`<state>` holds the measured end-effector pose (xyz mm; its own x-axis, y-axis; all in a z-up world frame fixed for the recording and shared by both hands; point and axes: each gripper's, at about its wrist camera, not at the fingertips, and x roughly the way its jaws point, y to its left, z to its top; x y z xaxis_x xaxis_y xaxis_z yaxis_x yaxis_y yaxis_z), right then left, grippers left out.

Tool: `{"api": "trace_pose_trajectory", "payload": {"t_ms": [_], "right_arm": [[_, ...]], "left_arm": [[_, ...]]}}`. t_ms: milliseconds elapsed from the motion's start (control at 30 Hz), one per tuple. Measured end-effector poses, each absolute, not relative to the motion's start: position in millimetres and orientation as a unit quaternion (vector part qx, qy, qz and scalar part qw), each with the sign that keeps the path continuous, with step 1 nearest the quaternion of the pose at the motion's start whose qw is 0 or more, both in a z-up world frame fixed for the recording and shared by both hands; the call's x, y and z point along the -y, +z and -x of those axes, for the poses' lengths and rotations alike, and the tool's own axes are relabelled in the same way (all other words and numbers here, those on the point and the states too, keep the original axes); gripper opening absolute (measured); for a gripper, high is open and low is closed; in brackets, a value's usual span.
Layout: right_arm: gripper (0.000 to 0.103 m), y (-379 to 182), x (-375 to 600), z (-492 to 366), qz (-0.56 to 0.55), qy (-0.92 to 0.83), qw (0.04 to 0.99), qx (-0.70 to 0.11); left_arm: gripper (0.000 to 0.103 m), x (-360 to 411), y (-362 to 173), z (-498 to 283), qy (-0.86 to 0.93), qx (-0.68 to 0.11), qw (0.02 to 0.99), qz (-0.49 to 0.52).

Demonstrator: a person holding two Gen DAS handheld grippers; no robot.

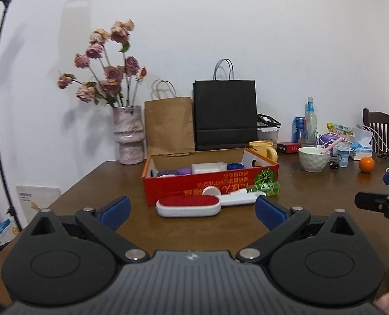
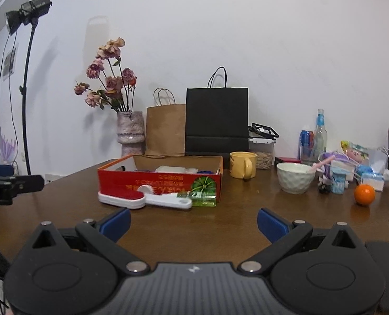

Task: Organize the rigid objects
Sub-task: 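Grasp the white round cap with the left tool while the right tool grasps the green bottle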

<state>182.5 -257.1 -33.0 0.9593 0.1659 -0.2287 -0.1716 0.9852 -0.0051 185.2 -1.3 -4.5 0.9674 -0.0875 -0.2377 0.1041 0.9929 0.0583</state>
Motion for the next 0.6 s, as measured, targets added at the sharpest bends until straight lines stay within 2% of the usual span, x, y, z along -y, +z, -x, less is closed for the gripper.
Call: {"api": "trace_pose_trajectory", "payload": {"t_ms": [233, 367, 500, 600], "right_arm": [[0.1, -15.4, 264.1, -276.0, 0.038, 0.117, 0.982, -0.144], [0.085, -16.8, 263.6, -335.6, 0.026, 0.142, 0.974, -0.175], [0.077, -25.4, 255.8, -388.4, 0.022, 0.158, 0.965, -0.206], [0.065, -33.0, 245.1, -422.5, 0.041, 0.168, 0.959, -0.225]], "left_arm": [[0.103, 26.1, -2.1, -283.8, -0.079, -0.16, 0.983, -0.033], [0.102, 41.9, -10.7, -336.4, -0.105, -0.197, 0.974, -0.029], [0.085, 59.9, -20.7, -374.5, -0.107, -0.203, 0.972, -0.052], [0.076, 71.0, -30.8, -399.3, -0.113, -0.211, 0.968, -0.072]]}}
